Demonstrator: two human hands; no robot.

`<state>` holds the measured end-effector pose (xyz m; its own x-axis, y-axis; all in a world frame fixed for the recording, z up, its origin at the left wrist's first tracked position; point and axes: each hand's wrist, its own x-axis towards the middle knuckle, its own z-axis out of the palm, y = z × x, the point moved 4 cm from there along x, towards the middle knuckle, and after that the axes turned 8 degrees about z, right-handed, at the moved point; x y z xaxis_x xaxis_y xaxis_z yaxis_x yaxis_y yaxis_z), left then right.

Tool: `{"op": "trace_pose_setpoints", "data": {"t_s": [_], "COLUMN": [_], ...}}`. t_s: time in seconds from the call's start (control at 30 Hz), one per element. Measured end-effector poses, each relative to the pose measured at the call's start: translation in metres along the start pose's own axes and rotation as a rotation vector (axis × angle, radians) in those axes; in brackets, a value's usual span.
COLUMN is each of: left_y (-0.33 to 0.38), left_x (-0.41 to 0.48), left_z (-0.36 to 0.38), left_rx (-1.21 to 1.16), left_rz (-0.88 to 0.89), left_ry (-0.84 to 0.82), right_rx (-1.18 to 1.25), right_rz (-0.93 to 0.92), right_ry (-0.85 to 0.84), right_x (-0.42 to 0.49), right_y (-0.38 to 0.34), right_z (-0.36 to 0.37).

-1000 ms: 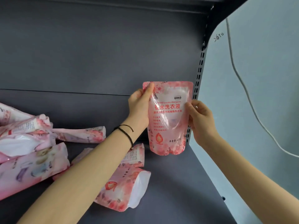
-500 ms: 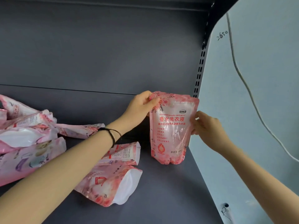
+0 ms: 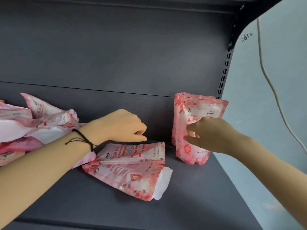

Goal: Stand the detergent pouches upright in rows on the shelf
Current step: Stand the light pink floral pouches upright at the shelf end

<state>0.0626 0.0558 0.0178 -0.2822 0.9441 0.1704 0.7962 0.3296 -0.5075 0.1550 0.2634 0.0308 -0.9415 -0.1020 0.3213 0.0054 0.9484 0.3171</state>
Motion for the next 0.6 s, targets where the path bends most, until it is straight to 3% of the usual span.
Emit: {"op": "trace_pose_setpoints", "data": {"t_s": [0.2,0.33,0.6], "left_y": [-0.022,-0.034,-0.013], "left_x": [-0.07,-0.109,-0.145], "left_z": [0.015,0.026,0.043], "left_rx": [0.072,-0.002,-0.143], "left_rz": [0.035,-0.009,-0.189], "left_ry": [-0.049,-0.04,0.113], "right_rx": [-0.054,-0.052,-0.009], "right_rz": [-0.093,-0.156,-0.241], "right_ry": [-0.008,-0.007,-0.1], "right_x": [0.013,0.02,0.029], "right_y": [-0.078,-0.134,-0.212], "right_z": [-0.022,-0.03,0.007]}}
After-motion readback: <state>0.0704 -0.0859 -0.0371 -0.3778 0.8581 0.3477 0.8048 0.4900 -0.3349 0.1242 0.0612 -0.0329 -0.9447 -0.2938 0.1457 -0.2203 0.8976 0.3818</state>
